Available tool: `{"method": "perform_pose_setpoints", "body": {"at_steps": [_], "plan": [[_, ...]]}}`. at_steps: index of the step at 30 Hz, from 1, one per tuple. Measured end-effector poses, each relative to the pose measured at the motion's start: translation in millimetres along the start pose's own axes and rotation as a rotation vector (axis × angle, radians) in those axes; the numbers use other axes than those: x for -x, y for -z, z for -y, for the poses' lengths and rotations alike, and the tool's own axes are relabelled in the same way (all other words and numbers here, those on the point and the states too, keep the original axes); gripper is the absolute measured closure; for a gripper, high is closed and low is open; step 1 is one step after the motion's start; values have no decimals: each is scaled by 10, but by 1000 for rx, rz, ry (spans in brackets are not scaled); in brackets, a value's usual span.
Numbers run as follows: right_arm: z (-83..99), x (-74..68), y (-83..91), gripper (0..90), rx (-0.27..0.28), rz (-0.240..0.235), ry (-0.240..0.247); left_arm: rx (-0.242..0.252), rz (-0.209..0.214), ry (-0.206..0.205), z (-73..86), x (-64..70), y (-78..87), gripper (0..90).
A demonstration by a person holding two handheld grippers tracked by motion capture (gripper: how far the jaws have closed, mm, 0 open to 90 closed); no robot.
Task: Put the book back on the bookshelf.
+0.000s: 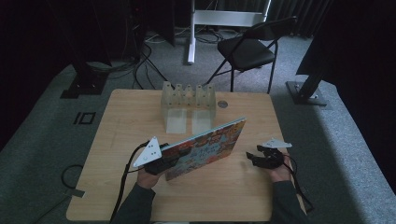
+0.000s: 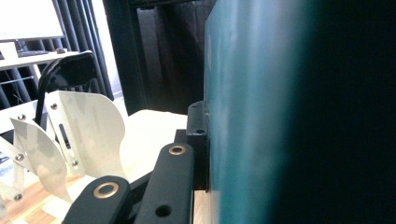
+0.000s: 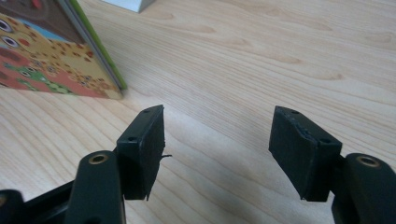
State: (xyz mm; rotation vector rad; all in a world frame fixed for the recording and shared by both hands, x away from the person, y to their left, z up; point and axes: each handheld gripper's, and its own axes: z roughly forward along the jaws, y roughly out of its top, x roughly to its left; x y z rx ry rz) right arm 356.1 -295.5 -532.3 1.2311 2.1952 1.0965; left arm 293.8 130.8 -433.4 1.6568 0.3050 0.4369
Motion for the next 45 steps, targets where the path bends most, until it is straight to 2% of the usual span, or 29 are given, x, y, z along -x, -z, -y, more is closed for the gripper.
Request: {"method": "perform_pose_setpoints", "body": {"at_steps": [8, 24, 45], "plan": [[11, -8, -38, 328, -19, 16, 12, 1, -26, -2, 1, 25, -1, 804], [60, 34, -69, 300, -26, 31, -6, 4, -70, -2, 8, 60, 20, 804], [99, 29, -119, 285, -48, 58, 4, 7, -119, 14, 23, 58, 104, 804]]}}
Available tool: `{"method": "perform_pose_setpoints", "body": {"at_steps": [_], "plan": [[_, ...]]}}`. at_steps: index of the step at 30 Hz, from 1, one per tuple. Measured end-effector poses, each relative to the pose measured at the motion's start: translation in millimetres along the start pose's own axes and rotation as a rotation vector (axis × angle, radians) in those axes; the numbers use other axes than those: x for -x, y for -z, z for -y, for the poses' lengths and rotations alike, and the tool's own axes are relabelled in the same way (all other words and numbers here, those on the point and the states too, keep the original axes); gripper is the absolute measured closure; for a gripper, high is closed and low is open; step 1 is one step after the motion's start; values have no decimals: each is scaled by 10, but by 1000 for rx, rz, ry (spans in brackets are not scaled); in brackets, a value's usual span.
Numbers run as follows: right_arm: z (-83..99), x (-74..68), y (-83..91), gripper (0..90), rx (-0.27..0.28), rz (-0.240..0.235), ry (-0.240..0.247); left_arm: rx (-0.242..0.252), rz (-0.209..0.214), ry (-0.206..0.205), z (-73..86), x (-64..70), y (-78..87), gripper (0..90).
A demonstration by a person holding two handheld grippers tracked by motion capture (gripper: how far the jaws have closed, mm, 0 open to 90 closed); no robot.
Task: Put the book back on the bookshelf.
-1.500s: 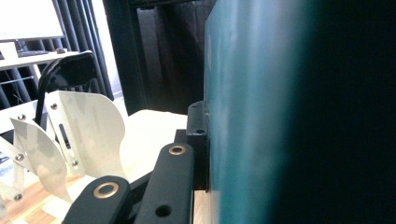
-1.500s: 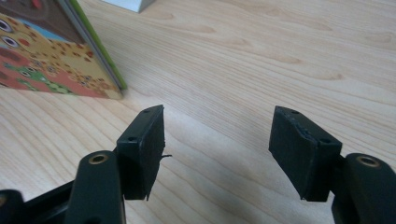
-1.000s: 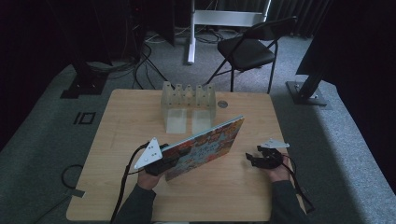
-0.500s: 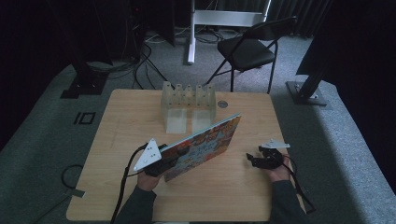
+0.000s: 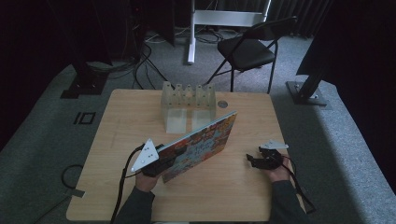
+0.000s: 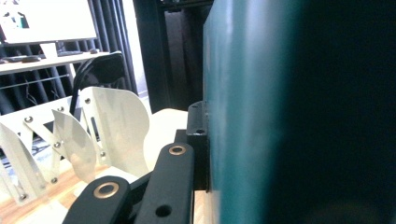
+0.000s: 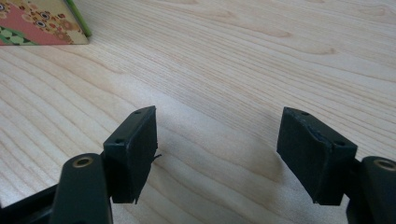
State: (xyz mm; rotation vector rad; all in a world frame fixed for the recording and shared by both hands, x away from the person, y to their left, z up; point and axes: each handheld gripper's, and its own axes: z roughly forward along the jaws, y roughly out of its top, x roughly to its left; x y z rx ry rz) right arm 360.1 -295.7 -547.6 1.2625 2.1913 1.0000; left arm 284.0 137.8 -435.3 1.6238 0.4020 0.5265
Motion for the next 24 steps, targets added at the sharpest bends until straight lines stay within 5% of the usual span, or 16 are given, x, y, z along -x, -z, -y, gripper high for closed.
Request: {"method": "perform_pose_setpoints", "body": {"at_steps": [24], "plan": [[19, 0, -27, 263, -11, 7, 2, 0, -36, 9, 7, -26, 66, 802]]}}
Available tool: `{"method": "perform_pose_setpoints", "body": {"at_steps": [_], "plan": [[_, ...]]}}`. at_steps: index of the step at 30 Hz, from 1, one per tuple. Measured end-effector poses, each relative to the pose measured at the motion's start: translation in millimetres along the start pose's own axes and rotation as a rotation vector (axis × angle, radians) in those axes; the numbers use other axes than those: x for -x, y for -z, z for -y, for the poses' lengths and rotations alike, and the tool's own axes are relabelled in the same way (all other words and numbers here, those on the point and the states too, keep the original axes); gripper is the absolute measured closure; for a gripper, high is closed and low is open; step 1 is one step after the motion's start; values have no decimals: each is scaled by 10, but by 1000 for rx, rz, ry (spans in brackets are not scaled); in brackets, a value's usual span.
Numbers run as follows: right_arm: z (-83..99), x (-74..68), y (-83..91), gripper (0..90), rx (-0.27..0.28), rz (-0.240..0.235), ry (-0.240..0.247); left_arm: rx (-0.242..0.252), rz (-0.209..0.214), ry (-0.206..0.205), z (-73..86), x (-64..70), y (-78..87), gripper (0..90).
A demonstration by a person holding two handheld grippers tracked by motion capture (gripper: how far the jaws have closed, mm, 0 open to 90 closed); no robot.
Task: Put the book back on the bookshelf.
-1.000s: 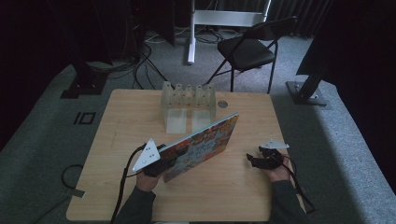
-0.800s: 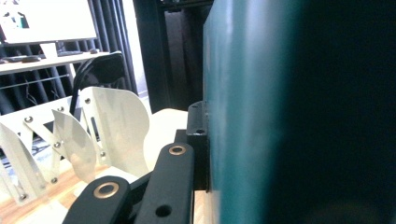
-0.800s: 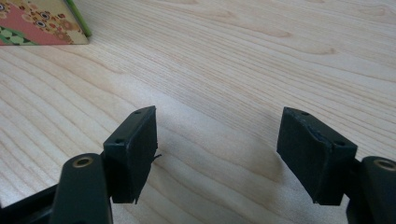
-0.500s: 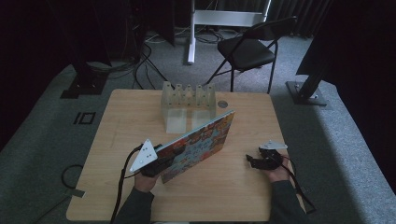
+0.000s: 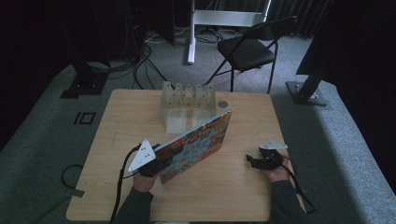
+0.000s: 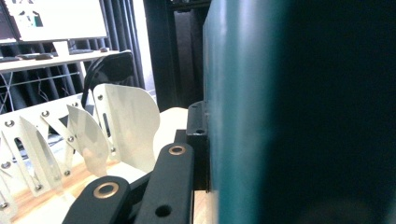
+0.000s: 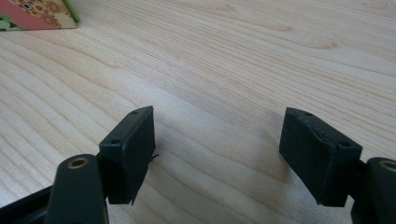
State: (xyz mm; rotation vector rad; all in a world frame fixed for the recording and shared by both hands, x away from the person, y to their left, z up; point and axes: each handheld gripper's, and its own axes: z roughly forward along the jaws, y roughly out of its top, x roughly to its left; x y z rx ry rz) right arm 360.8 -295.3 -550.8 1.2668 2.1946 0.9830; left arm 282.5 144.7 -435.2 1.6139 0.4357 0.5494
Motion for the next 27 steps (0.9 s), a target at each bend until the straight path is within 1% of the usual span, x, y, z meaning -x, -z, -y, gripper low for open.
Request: {"method": "perform_pose_setpoints", "body": {"at_steps": [11, 20, 27], "plan": [[1, 5, 0, 259, -3, 0, -5, 4, -23, 10, 9, -23, 46, 801], [2, 9, 1, 259, -4, -2, -5, -1, -33, 5, 11, -31, 72, 800], [2, 11, 1, 259, -4, -3, -7, -1, -49, 2, 14, -34, 94, 799]]}}
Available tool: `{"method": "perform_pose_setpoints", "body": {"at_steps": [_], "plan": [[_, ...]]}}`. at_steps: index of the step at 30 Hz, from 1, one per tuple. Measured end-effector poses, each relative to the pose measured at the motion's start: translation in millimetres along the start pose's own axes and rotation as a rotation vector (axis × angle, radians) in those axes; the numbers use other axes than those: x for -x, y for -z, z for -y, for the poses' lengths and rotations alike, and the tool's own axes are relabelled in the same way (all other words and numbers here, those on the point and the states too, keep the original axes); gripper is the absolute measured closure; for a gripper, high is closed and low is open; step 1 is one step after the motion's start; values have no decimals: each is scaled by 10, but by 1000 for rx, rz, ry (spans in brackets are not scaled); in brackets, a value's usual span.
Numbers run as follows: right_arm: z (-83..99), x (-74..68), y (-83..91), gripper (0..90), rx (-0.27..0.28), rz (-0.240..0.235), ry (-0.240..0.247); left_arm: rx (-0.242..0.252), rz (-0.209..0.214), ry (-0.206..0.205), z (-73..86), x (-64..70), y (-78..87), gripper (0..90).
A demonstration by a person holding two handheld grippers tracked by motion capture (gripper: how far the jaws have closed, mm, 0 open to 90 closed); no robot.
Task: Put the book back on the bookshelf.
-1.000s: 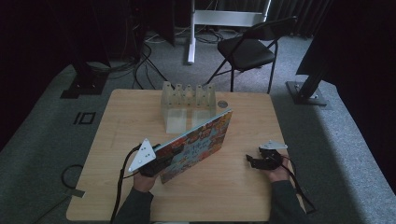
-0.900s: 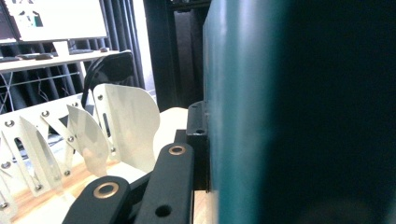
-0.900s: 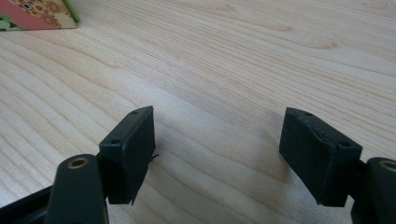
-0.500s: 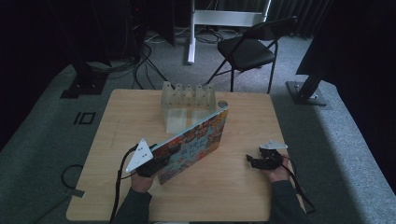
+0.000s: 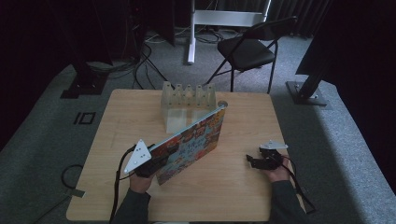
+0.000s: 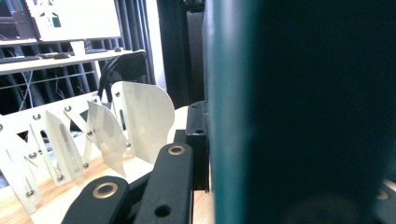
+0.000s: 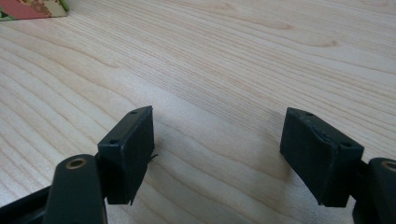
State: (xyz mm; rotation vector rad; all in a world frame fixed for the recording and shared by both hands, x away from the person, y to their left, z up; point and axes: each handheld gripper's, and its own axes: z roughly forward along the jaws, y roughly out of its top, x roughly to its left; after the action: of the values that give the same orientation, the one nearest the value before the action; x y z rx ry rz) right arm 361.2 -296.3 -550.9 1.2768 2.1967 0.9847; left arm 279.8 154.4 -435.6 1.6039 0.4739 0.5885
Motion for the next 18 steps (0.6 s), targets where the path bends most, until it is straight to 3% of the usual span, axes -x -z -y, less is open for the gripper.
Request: {"method": "perform_pose_setpoints", "body": {"at_steps": [18], "plan": [[1, 1, 0, 259, -1, -1, -2, 5, -37, 4, 16, -29, 60, 796]]}}
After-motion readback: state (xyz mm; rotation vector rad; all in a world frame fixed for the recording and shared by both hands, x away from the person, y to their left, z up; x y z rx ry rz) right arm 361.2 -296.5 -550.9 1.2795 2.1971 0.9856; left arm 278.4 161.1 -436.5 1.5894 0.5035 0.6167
